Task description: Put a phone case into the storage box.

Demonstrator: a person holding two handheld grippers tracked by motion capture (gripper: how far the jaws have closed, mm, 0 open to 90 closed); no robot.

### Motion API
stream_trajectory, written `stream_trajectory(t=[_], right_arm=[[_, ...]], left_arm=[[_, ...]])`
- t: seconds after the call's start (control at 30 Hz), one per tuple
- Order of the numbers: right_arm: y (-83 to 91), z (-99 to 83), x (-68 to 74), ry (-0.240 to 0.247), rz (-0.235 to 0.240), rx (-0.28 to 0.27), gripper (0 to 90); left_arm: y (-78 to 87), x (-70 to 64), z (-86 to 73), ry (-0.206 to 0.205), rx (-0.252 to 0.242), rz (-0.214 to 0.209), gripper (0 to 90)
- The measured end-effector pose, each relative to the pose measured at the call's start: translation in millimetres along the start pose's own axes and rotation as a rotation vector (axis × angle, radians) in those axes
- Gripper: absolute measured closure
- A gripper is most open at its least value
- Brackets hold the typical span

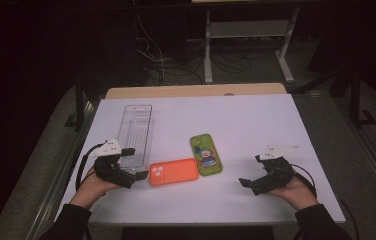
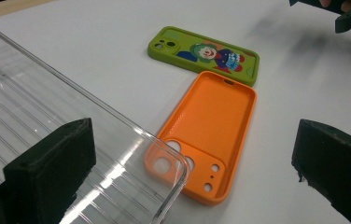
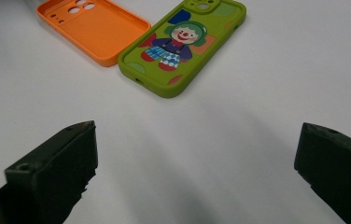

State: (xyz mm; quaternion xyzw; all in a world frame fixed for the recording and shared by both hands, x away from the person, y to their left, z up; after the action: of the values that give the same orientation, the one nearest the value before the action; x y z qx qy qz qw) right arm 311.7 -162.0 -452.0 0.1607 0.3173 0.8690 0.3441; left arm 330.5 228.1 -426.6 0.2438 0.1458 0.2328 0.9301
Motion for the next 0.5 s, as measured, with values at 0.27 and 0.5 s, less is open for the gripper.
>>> stream_trajectory(t=[0.27,0.5], right_arm=[[-4.0,6.6,1.8,-0.001,0.002,0.014,0.0],[-15.3,21.4,4.4,-0.002,0.014,0.027,0.0]], left_arm=[[1.4,0.8,0.0,-0.006,0.002,0.005,0.0],[0.5,-0.4,-0.3,0.0,0.005,0.004,0.0]])
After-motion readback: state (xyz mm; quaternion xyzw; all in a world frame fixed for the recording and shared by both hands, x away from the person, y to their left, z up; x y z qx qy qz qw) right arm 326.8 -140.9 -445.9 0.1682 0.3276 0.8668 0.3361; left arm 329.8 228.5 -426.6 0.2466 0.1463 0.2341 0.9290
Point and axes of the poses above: each handheld gripper's, and its own axes: y roughly backward along the jaws, z roughly out of its top, x roughly to its left, the point moved 6 cm from there along -y, roughly forward along the jaws, and after that the axes turned 4 degrees about -z, right-handed, at the moved point
